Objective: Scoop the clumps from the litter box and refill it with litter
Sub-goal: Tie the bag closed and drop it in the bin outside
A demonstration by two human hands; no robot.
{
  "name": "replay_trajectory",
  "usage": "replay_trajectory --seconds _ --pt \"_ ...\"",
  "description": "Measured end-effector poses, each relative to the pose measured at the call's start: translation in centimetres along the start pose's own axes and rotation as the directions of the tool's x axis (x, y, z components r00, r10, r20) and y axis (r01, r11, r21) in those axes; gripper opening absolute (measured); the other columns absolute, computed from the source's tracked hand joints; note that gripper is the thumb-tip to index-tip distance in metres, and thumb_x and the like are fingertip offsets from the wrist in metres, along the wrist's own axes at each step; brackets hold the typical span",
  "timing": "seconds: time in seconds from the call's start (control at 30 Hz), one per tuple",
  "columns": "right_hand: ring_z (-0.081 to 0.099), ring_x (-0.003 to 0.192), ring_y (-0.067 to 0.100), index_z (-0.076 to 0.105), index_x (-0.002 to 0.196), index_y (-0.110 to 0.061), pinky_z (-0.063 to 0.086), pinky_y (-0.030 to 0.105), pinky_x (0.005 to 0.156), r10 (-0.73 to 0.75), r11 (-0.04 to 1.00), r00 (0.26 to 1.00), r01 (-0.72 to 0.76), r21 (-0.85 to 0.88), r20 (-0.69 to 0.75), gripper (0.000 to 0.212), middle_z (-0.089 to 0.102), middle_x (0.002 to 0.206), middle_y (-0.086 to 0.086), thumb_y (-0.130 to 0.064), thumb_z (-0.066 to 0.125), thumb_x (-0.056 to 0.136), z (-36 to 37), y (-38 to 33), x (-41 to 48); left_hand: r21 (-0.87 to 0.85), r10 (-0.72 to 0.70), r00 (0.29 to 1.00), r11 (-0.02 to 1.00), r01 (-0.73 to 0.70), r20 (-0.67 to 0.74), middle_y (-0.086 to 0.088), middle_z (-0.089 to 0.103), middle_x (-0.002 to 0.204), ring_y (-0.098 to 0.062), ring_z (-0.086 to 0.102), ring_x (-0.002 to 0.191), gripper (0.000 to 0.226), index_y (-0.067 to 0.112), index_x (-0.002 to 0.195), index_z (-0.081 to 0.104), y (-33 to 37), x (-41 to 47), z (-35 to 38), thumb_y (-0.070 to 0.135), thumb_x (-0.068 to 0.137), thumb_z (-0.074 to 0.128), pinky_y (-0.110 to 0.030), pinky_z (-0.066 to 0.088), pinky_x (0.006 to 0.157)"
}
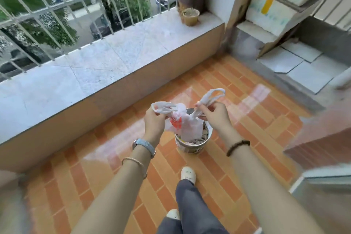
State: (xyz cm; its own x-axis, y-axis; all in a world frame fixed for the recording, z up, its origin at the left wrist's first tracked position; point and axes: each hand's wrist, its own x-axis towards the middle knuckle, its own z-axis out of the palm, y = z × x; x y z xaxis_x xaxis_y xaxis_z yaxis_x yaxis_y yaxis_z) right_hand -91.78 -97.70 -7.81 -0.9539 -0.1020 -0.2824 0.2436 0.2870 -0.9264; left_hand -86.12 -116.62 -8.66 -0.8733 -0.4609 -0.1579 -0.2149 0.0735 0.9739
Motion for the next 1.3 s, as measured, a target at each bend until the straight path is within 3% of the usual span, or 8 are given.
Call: replay_trajectory --seconds 0.17,0.3,0.53,0.77,0.97,1.1,1.2,1.3 --pt "0.073 0.075 0.022 0.073 0.077 -0.01 0.059 0.051 0.075 0.063 0.994 0.996 -0.068 -0.087 -0.058 0.031 0.074 0.073 0.006 -0.04 0.069 0.082 -0.8 2.2 6.1 0.091 -0.074 0.996 0.993 0.069 0.052 0.011 0.067 0.086 -0.008 0.065 0.085 0.031 0.003 0.094 0.072 -2.4 5.0 3.9 -0.017 0.075 0.058 -0.013 0.05 0.069" --pt "0.069 0.076 0.028 0.071 0.076 -0.003 0.056 0.04 0.071 0.171 0.963 0.97 -0.202 -0.181 -0.172 0.034 0.072 0.075 0.011 -0.036 0.067 0.086 -1.1 5.2 10.3 0.046 -0.242 0.965 0.97 0.238 0.106 0.006 0.073 0.081 -0.018 0.071 0.085 0.04 0.015 0.081 0.074 -5.4 9.2 7.0 -0.016 0.078 0.049 -0.036 0.058 0.081" --pt "0.068 0.078 0.031 0.068 0.07 0.003 0.05 0.033 0.071 0.375 0.887 0.881 -0.431 -0.166 -0.288 0.04 0.072 0.075 0.015 -0.033 0.068 0.086 0.2 14.5 17.5 0.169 -0.411 0.895 0.908 0.384 0.174 -0.014 0.073 0.085 -0.025 0.067 0.073 0.03 0.006 0.085 0.07 -14.6 15.3 12.3 -0.009 0.084 0.045 -0.049 0.057 0.068" --pt "0.072 0.078 0.021 0.065 0.095 -0.003 0.06 0.037 0.074 0.604 0.784 0.717 -0.614 0.094 -0.349 0.031 0.072 0.084 0.009 -0.031 0.071 0.084 1.9 26.8 22.7 0.312 -0.526 0.818 0.837 0.449 0.232 -0.01 0.065 0.072 -0.024 0.057 0.067 0.031 0.013 0.069 0.065 -25.1 19.7 17.4 -0.005 0.089 0.049 -0.042 0.05 0.061" --pt "0.073 0.084 0.025 0.065 0.095 -0.001 0.059 0.044 0.081 0.716 0.698 0.619 -0.635 0.331 -0.322 0.022 0.074 0.088 0.014 -0.022 0.068 0.088 3.4 32.9 25.3 0.402 -0.604 0.768 0.771 0.495 0.212 -0.003 0.058 0.063 -0.007 0.05 0.05 0.026 0.006 0.071 0.059 -31.1 22.1 20.1 -0.002 0.093 0.048 -0.017 0.038 0.041" --pt "0.071 0.088 0.023 0.063 0.086 -0.013 0.058 0.034 0.08 0.726 0.688 0.6 -0.613 0.389 -0.338 0.007 0.072 0.099 0.015 -0.009 0.06 0.091 3.8 33.8 25.9 0.461 -0.63 0.739 0.743 0.485 0.237 -0.001 0.041 0.053 -0.015 0.031 0.049 0.037 0.012 0.059 0.042 -32.6 23.2 20.8 -0.002 0.093 0.043 -0.025 0.028 0.046" --pt "0.069 0.094 0.019 0.058 0.119 -0.008 0.055 0.026 0.083 0.705 0.705 0.635 -0.574 0.417 -0.316 0.028 0.068 0.112 0.009 -0.01 0.062 0.091 3.2 32.2 25.2 0.466 -0.616 0.74 0.756 0.46 0.269 -0.016 0.054 0.068 -0.02 0.046 0.063 0.017 0.006 0.082 0.055 -32.4 23.1 20.2 0.006 0.094 0.042 -0.038 0.041 0.056" --pt "0.066 0.1 0.019 0.044 0.137 -0.015 0.053 0.038 0.095 0.681 0.729 0.668 -0.581 0.363 -0.299 0.054 0.064 0.111 0.0 -0.021 0.067 0.089 2.2 30.0 23.9 0.497 -0.578 0.769 0.769 0.403 0.272 -0.003 0.06 0.105 -0.024 0.062 0.09 0.037 0.016 0.13 0.047 -29.4 22.5 19.5 0.01 0.094 0.042 -0.043 0.054 0.078"
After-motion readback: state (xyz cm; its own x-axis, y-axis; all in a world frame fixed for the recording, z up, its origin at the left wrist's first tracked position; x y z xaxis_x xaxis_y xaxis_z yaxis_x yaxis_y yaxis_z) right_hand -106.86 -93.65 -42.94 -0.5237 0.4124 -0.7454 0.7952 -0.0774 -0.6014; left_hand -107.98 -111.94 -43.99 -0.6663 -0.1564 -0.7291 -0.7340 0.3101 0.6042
